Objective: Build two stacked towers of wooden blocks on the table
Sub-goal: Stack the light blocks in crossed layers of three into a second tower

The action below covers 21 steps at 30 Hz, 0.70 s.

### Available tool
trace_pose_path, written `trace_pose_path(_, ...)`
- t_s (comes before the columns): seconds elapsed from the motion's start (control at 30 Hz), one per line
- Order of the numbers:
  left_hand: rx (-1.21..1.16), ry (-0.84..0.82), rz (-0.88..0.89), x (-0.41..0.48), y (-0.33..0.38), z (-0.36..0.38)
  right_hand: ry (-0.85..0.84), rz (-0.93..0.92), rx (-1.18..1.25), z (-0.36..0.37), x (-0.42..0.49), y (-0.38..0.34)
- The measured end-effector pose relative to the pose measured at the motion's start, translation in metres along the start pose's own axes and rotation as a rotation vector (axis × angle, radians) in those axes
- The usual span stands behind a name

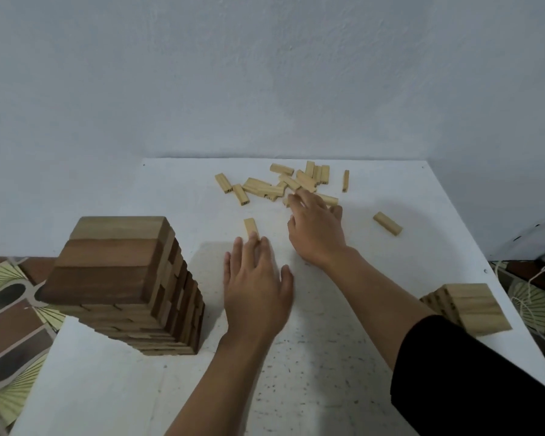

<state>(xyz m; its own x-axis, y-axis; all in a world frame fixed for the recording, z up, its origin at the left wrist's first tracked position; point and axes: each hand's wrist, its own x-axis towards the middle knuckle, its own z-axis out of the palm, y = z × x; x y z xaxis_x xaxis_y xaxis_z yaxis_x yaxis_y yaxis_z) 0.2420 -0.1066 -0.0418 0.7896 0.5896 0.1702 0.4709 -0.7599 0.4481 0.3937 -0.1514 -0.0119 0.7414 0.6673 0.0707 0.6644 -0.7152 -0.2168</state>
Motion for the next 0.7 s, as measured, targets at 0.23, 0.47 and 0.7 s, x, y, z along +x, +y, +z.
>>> trace_pose_path(0.23,0.001,-0.07,0.047,-0.019,-0.004,-0.008,0.14,-0.04,0.128,0.005,-0.028,0.002)
trace_pose_path(0.47,-0.037,-0.113,0.114,-0.042,-0.009,-0.023,0.239,-0.142,0.437,0.01,-0.096,-0.002)
trace_pose_path(0.7,-0.016,-0.132,0.214,-0.065,-0.023,-0.027,0.143,-0.114,0.629,0.005,-0.13,-0.011)
